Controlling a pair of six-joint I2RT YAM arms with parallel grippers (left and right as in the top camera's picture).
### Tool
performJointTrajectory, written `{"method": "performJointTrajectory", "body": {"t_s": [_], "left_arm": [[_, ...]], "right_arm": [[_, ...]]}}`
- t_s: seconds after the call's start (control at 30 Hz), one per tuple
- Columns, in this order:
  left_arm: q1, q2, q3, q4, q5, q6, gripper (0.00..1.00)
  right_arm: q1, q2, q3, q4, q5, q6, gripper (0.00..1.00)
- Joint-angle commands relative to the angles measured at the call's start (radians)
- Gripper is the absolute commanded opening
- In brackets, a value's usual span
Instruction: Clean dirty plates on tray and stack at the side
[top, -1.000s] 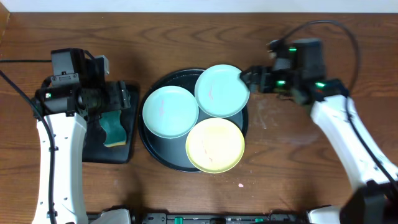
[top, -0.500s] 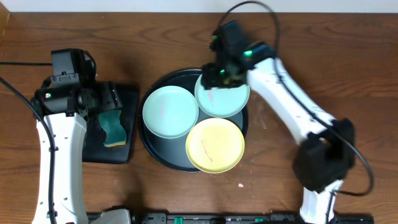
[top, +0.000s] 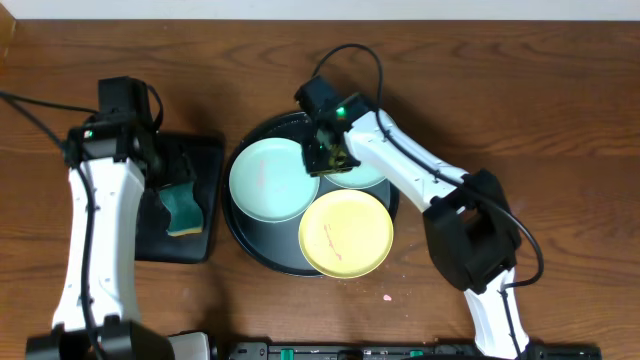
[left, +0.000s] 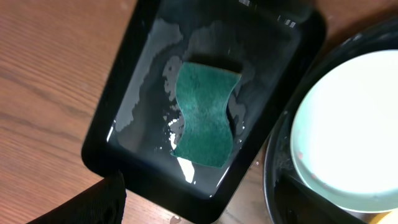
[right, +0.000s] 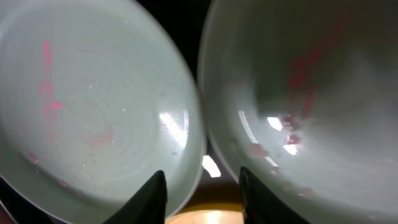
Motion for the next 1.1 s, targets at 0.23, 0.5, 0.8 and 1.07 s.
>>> {"method": "performJointTrajectory", "body": {"t_s": [0.23, 0.5, 0.8, 1.07], "left_arm": [[-0.003, 0.088, 0.018, -0.008, -0.015, -0.013, 0.77], [-0.001, 0.088, 0.018, -0.004, -0.015, -0.013, 0.77], [0.054, 0.088, 0.015, -0.014, -0.015, -0.014, 0.77], [0.166, 0.088, -0.055, 0.012, 0.006, -0.022, 0.71]], "right_arm": [[0.053, 0.048, 0.012, 0.002, 0.106, 0.072, 0.24], [0.055, 0.103, 0.012, 0.005, 0.098, 0.105, 0.21], [0.055, 0.111, 0.011, 0.024, 0.098, 0.105, 0.01], [0.055, 0.111, 0.011, 0.033, 0.098, 0.084, 0.01]]}}
